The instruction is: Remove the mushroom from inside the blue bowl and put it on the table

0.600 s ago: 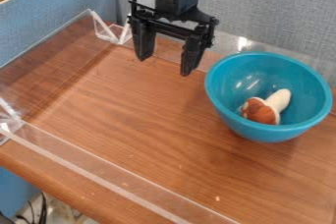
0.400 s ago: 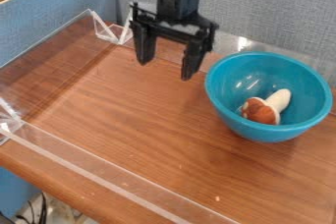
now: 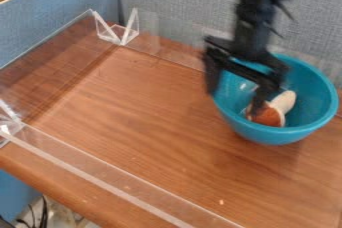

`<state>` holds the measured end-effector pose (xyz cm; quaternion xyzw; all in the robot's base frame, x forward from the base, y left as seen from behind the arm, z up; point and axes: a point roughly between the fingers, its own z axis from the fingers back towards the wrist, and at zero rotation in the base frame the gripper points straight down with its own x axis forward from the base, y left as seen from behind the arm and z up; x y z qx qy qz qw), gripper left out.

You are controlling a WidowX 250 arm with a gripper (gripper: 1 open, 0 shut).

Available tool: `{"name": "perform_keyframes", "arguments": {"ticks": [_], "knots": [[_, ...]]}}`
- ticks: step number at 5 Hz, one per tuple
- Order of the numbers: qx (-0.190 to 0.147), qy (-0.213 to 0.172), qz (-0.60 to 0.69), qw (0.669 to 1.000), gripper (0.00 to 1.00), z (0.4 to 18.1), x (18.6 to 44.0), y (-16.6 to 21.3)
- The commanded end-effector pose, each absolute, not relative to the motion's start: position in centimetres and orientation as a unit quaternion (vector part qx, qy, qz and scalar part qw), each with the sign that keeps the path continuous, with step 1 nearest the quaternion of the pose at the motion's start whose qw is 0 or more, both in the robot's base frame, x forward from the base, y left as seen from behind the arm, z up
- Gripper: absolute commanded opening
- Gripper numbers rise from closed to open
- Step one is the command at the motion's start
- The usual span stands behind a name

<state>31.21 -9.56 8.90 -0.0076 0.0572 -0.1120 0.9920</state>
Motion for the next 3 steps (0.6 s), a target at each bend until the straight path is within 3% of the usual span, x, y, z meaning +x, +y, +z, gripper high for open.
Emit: {"name": "perform_keyframes", "arguments": {"ticks": [1, 2, 3], "knots": [[-0.007, 0.027, -0.114, 0.993, 1.00, 8.6, 33.4, -12.0], [-0.004, 0.034, -0.116, 0.993, 0.00, 7.5, 33.6, -12.1], [-0.002, 0.033, -0.115, 0.993, 0.00, 7.7, 33.6, -11.8]]}}
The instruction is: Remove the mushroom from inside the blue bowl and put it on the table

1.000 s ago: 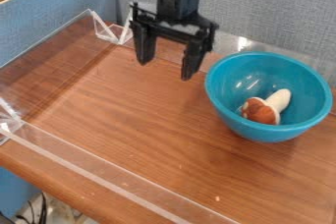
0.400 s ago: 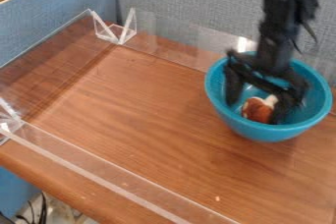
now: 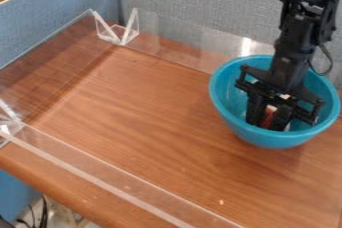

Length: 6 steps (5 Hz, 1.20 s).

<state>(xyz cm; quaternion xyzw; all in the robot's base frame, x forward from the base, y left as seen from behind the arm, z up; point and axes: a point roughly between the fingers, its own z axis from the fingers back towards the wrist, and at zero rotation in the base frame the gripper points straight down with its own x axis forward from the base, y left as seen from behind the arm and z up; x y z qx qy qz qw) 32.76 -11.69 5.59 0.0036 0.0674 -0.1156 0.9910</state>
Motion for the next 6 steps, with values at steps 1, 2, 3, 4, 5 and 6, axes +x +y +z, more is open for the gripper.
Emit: {"name": "perform_keyframes", "arguments": {"ticks": [1, 2, 3, 4, 5, 6], "knots": [[0.000, 0.030, -0.111, 0.993, 0.00, 8.0, 33.6, -11.3], [0.002, 0.027, -0.107, 0.994, 0.00, 8.3, 33.6, -10.9], [0.004, 0.025, -0.104, 0.994, 0.00, 8.6, 33.6, -10.5], [0.007, 0.022, -0.100, 0.995, 0.00, 8.9, 33.6, -10.1], [0.008, 0.019, -0.097, 0.995, 0.00, 9.2, 33.5, -9.8], [0.009, 0.017, -0.094, 0.995, 0.00, 9.3, 33.5, -9.6]]}}
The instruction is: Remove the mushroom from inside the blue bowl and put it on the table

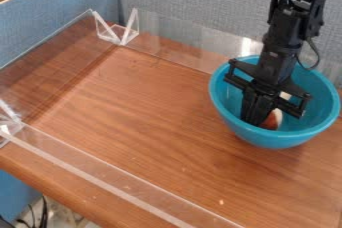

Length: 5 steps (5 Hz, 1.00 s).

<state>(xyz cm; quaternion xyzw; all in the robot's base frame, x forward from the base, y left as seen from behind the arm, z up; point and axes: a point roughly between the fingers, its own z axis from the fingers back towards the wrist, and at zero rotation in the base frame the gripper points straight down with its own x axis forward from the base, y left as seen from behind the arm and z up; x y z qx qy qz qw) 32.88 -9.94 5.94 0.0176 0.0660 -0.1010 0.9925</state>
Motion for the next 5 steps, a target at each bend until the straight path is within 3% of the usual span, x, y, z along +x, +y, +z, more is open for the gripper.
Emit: {"name": "perform_keyframes", "arguments": {"ticks": [1, 5], "knots": [[0.010, 0.015, -0.091, 0.996, 0.00, 9.52, 33.53, -9.35], [0.012, 0.003, -0.085, 0.996, 0.00, 10.21, 33.93, -8.74]]}}
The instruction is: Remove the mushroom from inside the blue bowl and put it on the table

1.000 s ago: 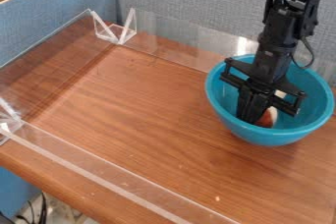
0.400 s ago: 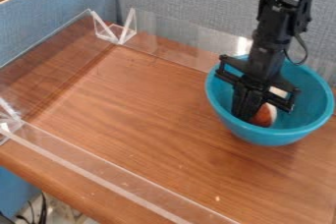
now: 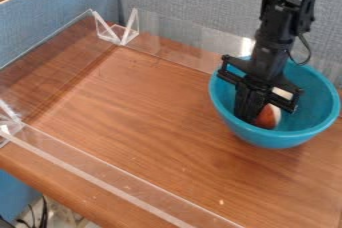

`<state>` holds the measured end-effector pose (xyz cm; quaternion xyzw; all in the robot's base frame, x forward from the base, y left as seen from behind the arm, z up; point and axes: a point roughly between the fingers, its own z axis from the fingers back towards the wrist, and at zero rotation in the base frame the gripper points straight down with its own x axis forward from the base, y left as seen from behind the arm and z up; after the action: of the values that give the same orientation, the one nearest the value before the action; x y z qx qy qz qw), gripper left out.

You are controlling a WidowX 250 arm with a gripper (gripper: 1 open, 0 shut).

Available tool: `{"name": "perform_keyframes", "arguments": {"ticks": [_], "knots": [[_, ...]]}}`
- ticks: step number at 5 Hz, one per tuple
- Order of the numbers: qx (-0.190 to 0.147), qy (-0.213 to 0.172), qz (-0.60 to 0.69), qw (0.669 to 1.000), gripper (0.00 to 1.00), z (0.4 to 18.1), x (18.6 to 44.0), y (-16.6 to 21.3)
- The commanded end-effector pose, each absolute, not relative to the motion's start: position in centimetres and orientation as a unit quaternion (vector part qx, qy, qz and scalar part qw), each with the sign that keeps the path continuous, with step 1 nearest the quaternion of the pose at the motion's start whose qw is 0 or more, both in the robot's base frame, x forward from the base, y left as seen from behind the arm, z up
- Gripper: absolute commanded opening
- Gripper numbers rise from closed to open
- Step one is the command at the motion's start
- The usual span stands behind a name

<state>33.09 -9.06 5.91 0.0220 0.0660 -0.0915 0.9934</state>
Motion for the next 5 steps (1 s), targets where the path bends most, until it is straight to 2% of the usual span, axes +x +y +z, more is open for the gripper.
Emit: {"name": "perform_keyframes", "arguments": {"ticks": [1, 3, 4, 5], "knots": [[0.012, -0.001, -0.084, 0.996, 0.00, 10.5, 34.0, -8.6], [0.014, -0.016, -0.083, 0.996, 0.00, 11.5, 34.3, -8.3], [0.011, -0.030, -0.074, 0.997, 0.00, 13.2, 33.7, -7.0], [0.010, -0.054, -0.036, 0.998, 0.00, 16.9, 33.2, -3.3]]}}
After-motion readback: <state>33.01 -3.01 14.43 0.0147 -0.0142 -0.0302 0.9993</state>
